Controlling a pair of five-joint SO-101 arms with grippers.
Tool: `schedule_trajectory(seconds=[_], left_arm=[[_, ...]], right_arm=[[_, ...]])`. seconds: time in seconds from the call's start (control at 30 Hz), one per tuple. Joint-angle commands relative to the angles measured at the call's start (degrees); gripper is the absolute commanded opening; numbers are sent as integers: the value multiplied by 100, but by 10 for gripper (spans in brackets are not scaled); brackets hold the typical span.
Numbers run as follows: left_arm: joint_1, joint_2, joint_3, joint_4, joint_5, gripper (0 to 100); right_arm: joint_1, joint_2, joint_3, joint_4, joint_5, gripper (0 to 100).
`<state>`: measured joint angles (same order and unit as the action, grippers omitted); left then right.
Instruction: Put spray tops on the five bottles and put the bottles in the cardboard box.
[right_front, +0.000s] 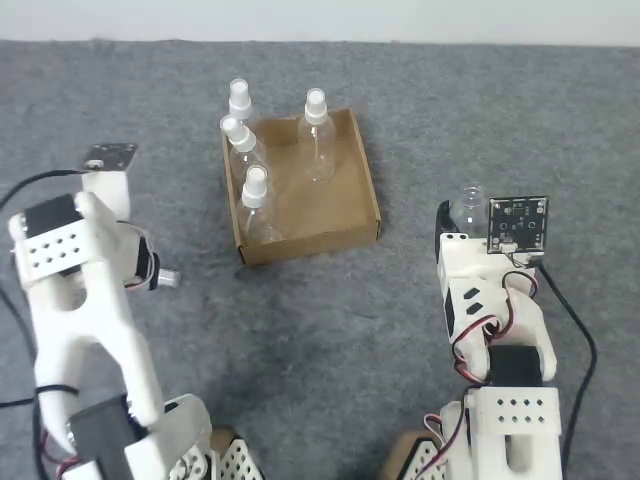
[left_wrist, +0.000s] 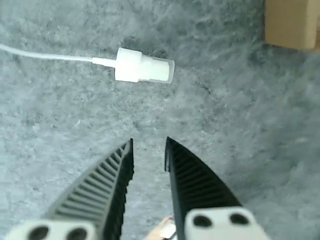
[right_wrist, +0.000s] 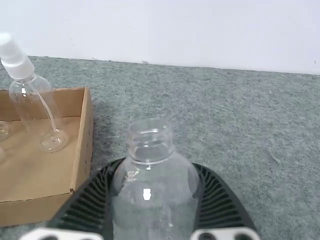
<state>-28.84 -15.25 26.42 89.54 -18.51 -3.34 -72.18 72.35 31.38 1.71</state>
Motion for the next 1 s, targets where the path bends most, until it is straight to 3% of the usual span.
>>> schedule_trajectory(seconds=[0.0,0.23,0.37,0.53,0.7,0.97], left_arm=[[35,-53,-303,26,-774,74],[0,-53,-286,18,-2233,35],[0,-53,-101,-141,-2330,34],[-70,-53,154,-1257,-2400,33],[-105,-44,312,-1556,-3965,33],[-114,9,338,-1556,-4501,73]], right_arm=[[-13,-163,-88,-154,0,46],[-13,-163,-88,-154,9,46],[-13,-163,-88,-154,9,46],[-4,-163,-97,-154,9,46],[-4,-163,-97,-154,9,46],[-4,-163,-97,-154,9,46]])
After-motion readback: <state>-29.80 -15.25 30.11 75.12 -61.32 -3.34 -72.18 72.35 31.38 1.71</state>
